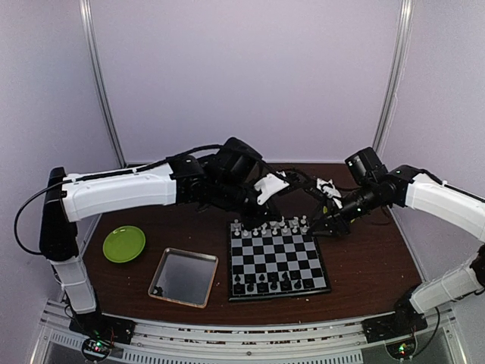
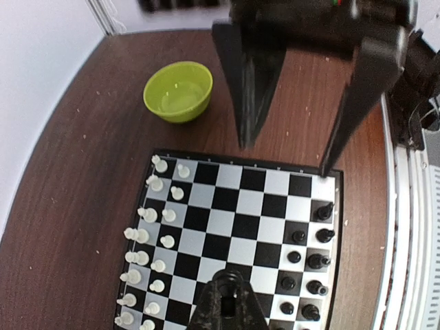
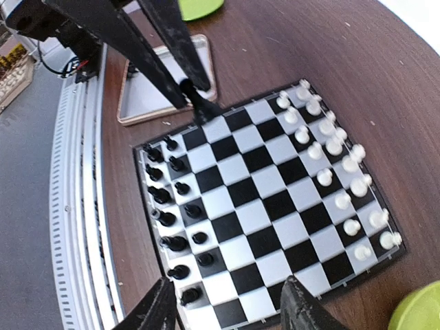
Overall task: Set up the chess pieces on the board
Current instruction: Pass from the right arm to the left, then place the pawn on b7.
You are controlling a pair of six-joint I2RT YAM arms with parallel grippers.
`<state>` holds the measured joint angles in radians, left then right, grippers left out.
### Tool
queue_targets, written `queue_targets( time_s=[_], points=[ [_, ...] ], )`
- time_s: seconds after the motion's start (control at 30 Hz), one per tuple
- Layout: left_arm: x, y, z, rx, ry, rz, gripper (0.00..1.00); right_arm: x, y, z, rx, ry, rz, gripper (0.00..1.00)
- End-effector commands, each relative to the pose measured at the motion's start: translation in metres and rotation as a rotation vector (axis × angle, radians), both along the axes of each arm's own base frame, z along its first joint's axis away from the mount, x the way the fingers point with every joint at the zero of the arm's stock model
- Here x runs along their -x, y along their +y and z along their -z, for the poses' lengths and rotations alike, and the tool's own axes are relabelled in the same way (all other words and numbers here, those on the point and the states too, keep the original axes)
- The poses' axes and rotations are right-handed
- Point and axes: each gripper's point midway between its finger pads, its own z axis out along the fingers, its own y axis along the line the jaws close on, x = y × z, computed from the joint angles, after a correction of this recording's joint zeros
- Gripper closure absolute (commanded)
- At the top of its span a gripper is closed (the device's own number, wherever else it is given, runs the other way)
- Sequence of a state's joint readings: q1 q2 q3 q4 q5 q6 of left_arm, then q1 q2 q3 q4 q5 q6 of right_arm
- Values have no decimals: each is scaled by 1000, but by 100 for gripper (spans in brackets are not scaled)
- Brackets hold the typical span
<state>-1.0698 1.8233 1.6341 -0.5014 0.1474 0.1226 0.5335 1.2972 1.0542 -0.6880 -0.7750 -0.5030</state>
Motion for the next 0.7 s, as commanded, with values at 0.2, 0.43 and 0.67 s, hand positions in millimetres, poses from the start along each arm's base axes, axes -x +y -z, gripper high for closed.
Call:
queue_targets(
  time_s=[0.2,0.43,0.67],
  points=[
    [3,-17,65,-237,129,94,100,-49,-71,-18,-18,-57,294,48],
    [19,-36,102,-329,169,172,100,-55,-76,-18,-4,-78,324,48],
    [32,-63,113,-307,191,222,100,-64,-84,-15,34,-104,375,48]
  ],
)
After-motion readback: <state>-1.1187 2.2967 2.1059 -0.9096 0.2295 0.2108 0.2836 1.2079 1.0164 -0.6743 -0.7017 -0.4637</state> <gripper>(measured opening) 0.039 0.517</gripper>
